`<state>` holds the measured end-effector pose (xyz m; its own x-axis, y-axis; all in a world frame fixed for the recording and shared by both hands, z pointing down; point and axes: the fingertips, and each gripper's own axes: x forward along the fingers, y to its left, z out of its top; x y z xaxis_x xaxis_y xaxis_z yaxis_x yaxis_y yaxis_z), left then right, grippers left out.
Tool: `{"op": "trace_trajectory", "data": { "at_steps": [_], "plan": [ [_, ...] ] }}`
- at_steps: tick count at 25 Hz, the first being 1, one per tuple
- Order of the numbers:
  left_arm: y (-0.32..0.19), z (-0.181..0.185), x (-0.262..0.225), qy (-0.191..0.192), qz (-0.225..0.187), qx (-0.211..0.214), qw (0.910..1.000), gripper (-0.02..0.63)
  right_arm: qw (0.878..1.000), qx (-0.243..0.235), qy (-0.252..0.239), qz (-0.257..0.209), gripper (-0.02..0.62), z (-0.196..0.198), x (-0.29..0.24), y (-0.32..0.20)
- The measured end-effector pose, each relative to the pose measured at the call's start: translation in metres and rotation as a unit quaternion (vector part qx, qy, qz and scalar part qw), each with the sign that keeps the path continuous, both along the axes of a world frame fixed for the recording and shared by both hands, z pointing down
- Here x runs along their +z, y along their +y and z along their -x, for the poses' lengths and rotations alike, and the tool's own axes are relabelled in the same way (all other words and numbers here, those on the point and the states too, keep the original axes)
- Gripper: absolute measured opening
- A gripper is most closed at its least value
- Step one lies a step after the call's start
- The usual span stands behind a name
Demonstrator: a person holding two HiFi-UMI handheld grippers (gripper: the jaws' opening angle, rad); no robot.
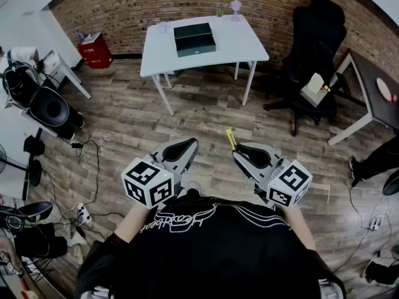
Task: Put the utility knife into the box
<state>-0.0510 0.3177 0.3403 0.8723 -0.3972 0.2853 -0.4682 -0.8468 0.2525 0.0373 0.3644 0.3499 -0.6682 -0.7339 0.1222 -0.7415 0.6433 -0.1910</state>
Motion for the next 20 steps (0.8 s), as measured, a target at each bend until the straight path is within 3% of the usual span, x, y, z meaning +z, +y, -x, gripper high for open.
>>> {"op": "trace_trajectory", "data": {
  "at_steps": [11,20],
  "plan": [
    [-0.007,-0.024,0.001,0.0,-0.001,0.029,0.9996,0.034,0.999,0.034,-0.016,0.002,0.067,-0.03,-0.003,-0.001],
    [-0.057,-0.038,0.01,0.007,0.002,0.048,0.9988,0.034,0.998,0.056,-0.016,0.019,0.067,-0.042,0.008,-0.045]
  ]
}}
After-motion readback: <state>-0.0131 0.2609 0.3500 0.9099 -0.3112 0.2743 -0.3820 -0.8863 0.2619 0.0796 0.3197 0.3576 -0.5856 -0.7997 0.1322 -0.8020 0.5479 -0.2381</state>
